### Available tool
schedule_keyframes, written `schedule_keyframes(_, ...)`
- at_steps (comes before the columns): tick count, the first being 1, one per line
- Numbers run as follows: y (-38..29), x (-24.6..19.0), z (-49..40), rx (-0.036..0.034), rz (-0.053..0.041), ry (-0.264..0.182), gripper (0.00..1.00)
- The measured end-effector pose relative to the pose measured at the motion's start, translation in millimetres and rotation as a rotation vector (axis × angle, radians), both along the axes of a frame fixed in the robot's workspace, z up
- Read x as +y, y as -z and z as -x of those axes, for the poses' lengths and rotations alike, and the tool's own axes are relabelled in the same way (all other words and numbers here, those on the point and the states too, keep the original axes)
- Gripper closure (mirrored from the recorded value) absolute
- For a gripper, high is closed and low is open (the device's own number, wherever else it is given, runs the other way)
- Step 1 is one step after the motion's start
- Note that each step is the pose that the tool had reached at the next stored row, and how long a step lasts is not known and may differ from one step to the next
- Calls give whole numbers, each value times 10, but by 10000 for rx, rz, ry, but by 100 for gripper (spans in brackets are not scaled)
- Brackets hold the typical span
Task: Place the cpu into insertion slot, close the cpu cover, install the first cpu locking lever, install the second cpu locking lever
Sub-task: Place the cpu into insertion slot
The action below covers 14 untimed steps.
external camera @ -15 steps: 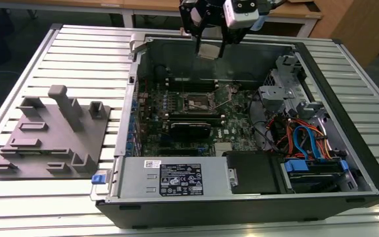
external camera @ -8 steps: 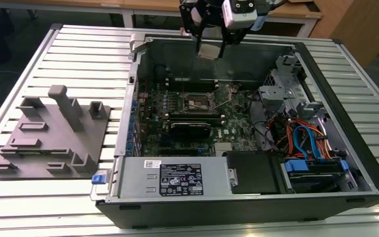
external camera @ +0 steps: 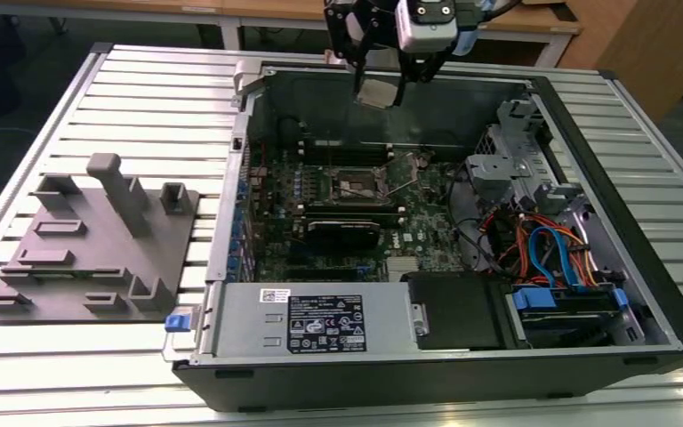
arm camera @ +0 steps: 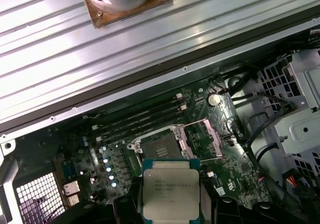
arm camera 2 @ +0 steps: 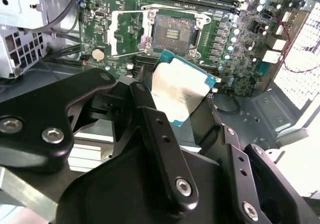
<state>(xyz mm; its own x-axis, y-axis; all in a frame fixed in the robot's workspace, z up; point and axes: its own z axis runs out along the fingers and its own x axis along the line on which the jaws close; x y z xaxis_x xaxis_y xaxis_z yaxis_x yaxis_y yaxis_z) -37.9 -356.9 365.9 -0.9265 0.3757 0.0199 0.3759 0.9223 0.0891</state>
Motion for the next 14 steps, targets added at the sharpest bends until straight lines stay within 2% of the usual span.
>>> schedule_keyframes(14,4,0,0,0,0,568,46)
